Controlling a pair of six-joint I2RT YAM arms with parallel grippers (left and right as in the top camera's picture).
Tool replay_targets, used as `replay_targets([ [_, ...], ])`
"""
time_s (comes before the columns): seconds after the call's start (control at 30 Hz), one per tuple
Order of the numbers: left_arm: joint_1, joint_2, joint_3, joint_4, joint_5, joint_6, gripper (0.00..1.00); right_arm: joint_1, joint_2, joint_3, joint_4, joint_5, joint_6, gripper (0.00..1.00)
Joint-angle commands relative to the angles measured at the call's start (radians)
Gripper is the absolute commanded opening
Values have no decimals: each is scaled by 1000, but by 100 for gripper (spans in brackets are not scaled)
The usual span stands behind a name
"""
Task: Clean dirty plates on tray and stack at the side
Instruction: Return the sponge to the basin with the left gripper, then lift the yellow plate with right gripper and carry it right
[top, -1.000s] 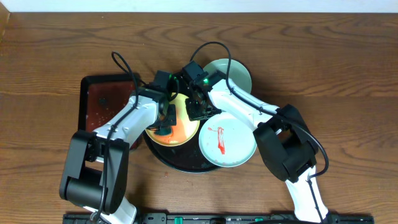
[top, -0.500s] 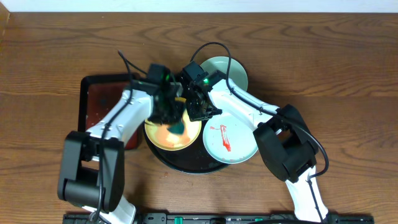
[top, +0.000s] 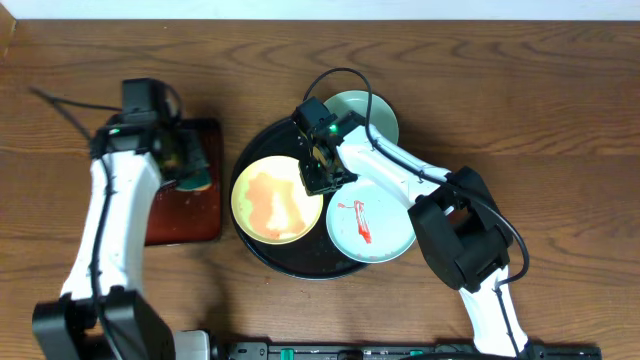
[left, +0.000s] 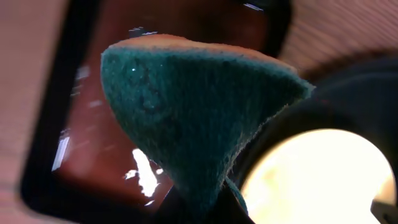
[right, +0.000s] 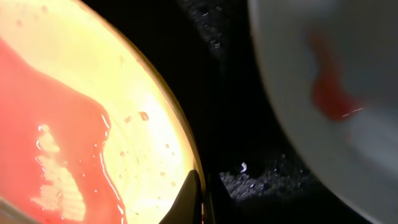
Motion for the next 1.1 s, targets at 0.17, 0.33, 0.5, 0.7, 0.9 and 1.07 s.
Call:
replay_targets([
  [0.17,81,-36,16,-72,-44,-20,8,2,-155,55,-62,-21,-55,1],
  [0.33,81,-36,16,-72,-44,-20,8,11,-238,55,-125,177,-45,1],
  [0.5,81,-36,9,-72,-43,-21,8,46,-288,55,-185,427,-3,1],
  [0.7,81,-34,-10,-71,-43,-21,8,130,-332,55,-228,700,74,1],
  [0.9,81,-30,-12,-71,-43,-21,8,250,-344,55,-249,1039,114,1],
  [1.07,81,-29,-12,-71,-43,-21,8,353,-344,55,-248,1278,115,1],
])
